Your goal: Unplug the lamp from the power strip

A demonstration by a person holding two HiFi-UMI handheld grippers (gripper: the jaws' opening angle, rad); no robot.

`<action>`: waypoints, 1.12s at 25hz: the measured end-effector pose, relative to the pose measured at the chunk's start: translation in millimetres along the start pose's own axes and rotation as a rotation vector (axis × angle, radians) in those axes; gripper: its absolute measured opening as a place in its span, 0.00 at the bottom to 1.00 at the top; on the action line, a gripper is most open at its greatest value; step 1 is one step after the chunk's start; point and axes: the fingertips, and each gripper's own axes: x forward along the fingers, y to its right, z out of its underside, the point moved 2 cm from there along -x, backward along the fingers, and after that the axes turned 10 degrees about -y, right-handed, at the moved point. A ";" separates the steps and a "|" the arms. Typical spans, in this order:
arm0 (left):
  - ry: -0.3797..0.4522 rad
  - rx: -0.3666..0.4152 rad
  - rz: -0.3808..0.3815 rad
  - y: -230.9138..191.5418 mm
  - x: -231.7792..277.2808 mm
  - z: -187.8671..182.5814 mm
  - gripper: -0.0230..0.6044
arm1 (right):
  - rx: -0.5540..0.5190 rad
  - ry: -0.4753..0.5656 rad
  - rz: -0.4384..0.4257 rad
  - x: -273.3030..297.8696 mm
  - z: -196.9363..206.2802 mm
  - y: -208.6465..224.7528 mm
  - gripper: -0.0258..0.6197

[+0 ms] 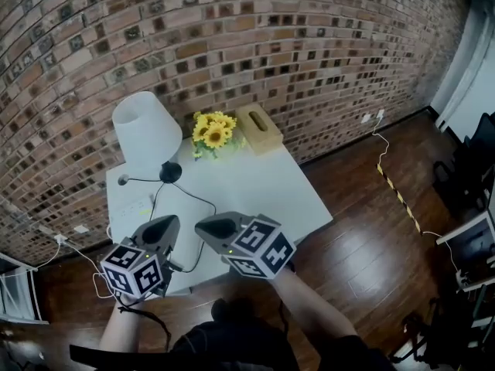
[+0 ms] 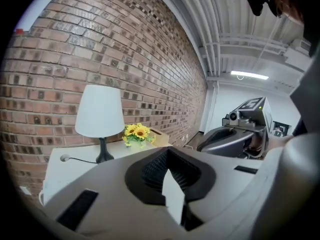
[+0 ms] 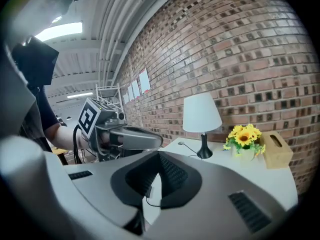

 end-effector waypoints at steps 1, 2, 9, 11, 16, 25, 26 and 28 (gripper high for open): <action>-0.002 0.003 0.018 2.4 4.3 0.6 0.07 | 0.011 -0.005 0.014 -1.7 3.6 2.0 0.03; -0.005 0.006 0.037 5.0 9.0 1.6 0.07 | 0.021 -0.012 0.031 -3.7 7.5 4.0 0.03; -0.001 0.031 0.188 17.9 30.6 -3.1 0.07 | 0.074 -0.045 0.171 -20.3 13.5 12.3 0.03; 0.009 0.043 0.228 20.0 34.0 -8.4 0.07 | 0.078 -0.043 0.214 -23.1 10.0 13.0 0.03; 0.015 0.071 0.310 25.8 38.4 -11.3 0.07 | 0.102 -0.054 0.292 -25.8 10.6 9.8 0.03; 0.014 0.092 0.435 44.1 48.2 -14.4 0.07 | 0.144 -0.091 0.411 -40.4 23.4 2.0 0.03; 0.010 0.093 0.447 46.7 49.3 -13.0 0.07 | 0.150 -0.094 0.421 -42.1 25.6 1.9 0.03; -0.001 0.093 0.467 49.8 51.0 -8.9 0.07 | 0.160 -0.094 0.437 -43.9 28.2 1.4 0.03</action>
